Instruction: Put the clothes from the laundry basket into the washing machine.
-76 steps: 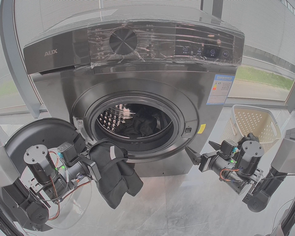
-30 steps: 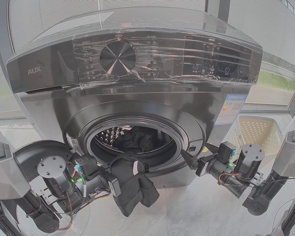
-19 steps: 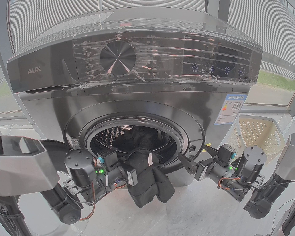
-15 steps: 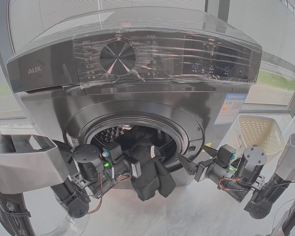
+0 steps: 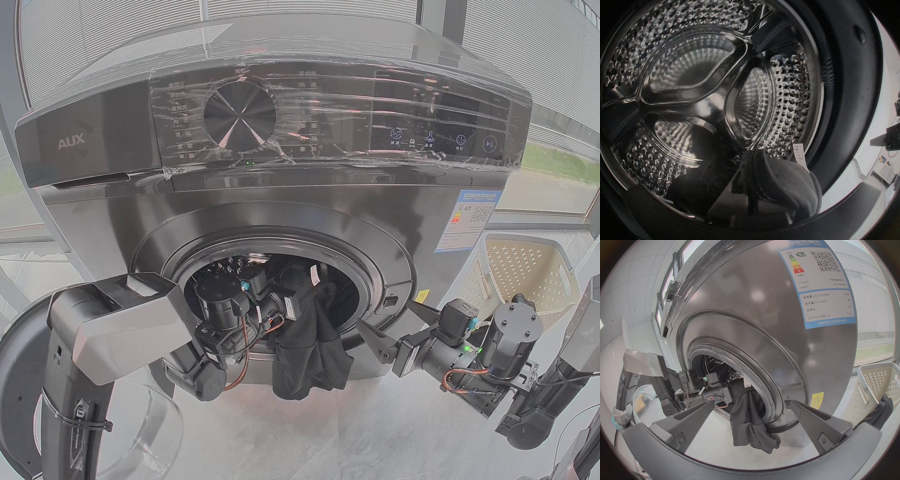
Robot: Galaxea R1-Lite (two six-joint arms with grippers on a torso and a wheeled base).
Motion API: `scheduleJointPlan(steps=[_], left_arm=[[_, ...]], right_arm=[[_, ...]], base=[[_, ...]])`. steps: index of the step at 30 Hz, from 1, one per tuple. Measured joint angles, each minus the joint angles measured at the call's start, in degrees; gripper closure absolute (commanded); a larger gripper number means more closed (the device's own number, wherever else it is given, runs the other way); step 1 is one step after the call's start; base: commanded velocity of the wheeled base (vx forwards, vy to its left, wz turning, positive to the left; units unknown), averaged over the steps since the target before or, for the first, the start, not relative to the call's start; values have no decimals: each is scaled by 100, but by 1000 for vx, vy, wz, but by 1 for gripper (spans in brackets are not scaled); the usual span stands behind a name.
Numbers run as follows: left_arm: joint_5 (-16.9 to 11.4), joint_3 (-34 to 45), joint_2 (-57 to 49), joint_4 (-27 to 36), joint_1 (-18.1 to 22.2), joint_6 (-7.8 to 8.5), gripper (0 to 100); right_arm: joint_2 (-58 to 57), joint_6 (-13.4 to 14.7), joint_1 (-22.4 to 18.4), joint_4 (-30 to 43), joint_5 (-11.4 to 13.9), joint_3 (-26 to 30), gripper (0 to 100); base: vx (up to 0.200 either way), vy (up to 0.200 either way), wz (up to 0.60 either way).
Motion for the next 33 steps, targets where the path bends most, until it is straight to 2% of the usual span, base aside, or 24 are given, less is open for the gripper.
scheduleJointPlan(steps=[5,9,22,27,28,33], left_arm=[[34,-778,380,473,152,-6,100],[199,-1417,623,818,226,5,100],[1239,-4094,1357,1916,422,130,100],[1384,-4363,1517,2033,562,141,100],[1386,-4364,1535,2036,573,137,0],[1391,-4308,1563,2033,588,119,0]], right_arm=[[9,0,11,0,6,0,0],[24,0,16,0,13,-9,0],[41,0,-24,1,61,-9,0],[41,-5,-50,0,101,-5,0],[41,-2,-52,1,96,-5,0],[39,0,-48,1,99,-9,0]], base=[[0,0,0],[0,0,0],[0,0,0],[0,0,0],[0,0,0],[0,0,0]])
